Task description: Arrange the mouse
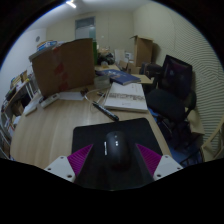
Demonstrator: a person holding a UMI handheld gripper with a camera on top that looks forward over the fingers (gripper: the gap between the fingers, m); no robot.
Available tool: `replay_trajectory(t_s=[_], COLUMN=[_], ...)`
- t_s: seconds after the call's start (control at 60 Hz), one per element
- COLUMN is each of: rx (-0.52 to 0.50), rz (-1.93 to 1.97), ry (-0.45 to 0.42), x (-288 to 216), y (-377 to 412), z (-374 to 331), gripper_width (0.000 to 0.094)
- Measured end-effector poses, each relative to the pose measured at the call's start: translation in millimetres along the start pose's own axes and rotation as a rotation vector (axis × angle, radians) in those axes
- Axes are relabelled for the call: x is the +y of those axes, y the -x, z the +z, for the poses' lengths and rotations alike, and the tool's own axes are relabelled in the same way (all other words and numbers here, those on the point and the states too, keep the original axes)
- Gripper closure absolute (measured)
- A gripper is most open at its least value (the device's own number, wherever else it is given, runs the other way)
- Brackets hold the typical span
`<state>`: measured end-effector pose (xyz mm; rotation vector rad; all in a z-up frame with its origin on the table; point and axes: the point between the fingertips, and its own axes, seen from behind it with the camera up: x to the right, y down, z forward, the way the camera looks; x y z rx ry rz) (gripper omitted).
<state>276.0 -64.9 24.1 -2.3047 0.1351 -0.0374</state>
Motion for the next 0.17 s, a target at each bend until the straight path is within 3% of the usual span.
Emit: replay_trajectory(t_s=[0.167], rx=[0.053], rz=[0.051], ry=[-0.031], x=[-0.1], y=[17.4], z=[-75.4], gripper_width=[0.0105])
